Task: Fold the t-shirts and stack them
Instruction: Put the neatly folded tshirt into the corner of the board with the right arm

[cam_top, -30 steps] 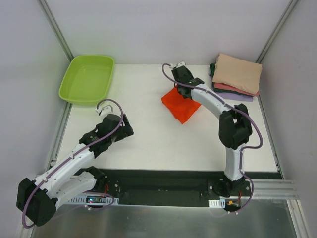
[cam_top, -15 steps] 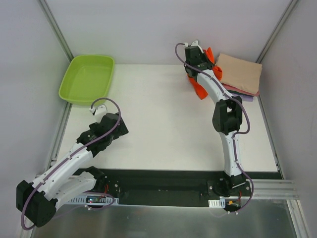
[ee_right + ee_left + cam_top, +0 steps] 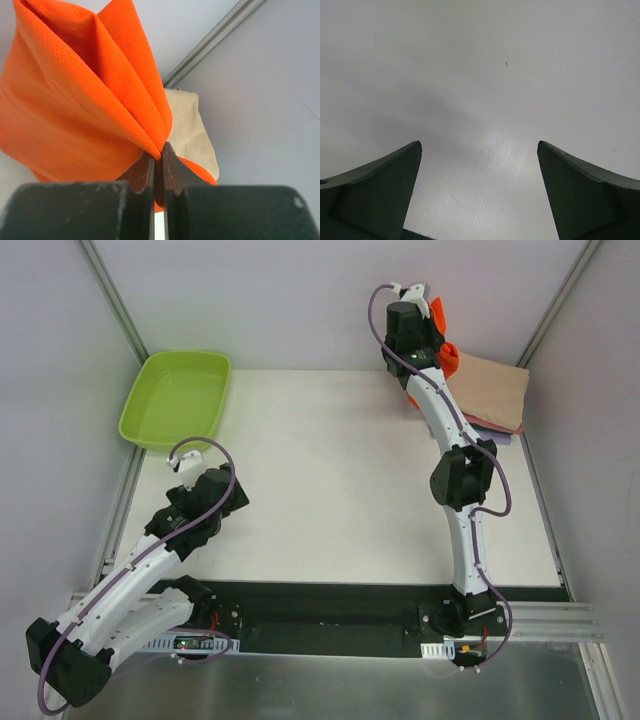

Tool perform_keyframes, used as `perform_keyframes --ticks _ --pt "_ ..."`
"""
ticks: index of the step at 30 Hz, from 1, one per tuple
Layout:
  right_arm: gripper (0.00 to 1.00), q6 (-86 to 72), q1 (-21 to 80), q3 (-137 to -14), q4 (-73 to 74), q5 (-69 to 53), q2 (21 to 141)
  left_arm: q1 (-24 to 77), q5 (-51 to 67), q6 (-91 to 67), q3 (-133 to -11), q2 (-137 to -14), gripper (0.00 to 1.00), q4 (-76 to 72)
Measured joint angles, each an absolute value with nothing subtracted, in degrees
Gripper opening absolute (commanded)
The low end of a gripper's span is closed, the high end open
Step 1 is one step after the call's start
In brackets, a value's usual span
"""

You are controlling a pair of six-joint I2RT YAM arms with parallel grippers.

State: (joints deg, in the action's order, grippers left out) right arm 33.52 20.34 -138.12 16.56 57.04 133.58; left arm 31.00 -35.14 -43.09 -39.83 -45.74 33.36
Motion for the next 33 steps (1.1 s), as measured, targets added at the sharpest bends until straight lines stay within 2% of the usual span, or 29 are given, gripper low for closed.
perform_keyframes --ticks 4,9,21,23,25,28,29,31,32,33 --pt "0.01 33.2 19.2 -141.6 13.7 58.0 133.4 31.0 -35.9 -43.0 -39.8 -45.4 0.99 33.4" --pt "0.01 30.8 15.4 -140.3 12.2 58.3 133.0 31.0 -36.6 -43.0 -39.8 -45.3 0.99 33.4" --pt "0.01 16.4 5.5 -136.2 21.3 53.7 132.9 31.0 -36.7 -43.0 -39.8 -45.6 0.99 33.5" --pt "0.06 14.2 4.3 -135.1 23.1 52.2 132.9 31.0 -36.7 -43.0 -39.8 -45.7 0.99 33.5" --pt "0.17 12.0 3.1 -134.2 24.9 50.6 132.8 31.0 -36.7 -43.0 -39.8 -45.7 0.99 33.5" --pt "0.19 9.0 1.4 -131.7 27.0 47.9 132.1 31.0 -36.7 -43.0 -39.8 -45.7 0.99 33.5" --pt "0.26 8.2 1.0 -130.4 27.5 46.8 131.6 31.0 -36.7 -43.0 -39.8 -45.7 0.99 33.5" --pt "0.57 6.6 -0.2 -127.9 28.2 44.9 130.6 31.0 -36.7 -43.0 -39.8 -45.7 0.99 33.5" --pt "0.65 5.8 -0.8 -127.2 28.6 43.7 130.4 31.0 -36.7 -43.0 -39.8 -45.7 0.99 33.5" --pt "0.66 4.9 -1.3 -126.9 28.9 42.7 130.3 31.0 -36.7 -43.0 -39.8 -45.7 0.99 33.5"
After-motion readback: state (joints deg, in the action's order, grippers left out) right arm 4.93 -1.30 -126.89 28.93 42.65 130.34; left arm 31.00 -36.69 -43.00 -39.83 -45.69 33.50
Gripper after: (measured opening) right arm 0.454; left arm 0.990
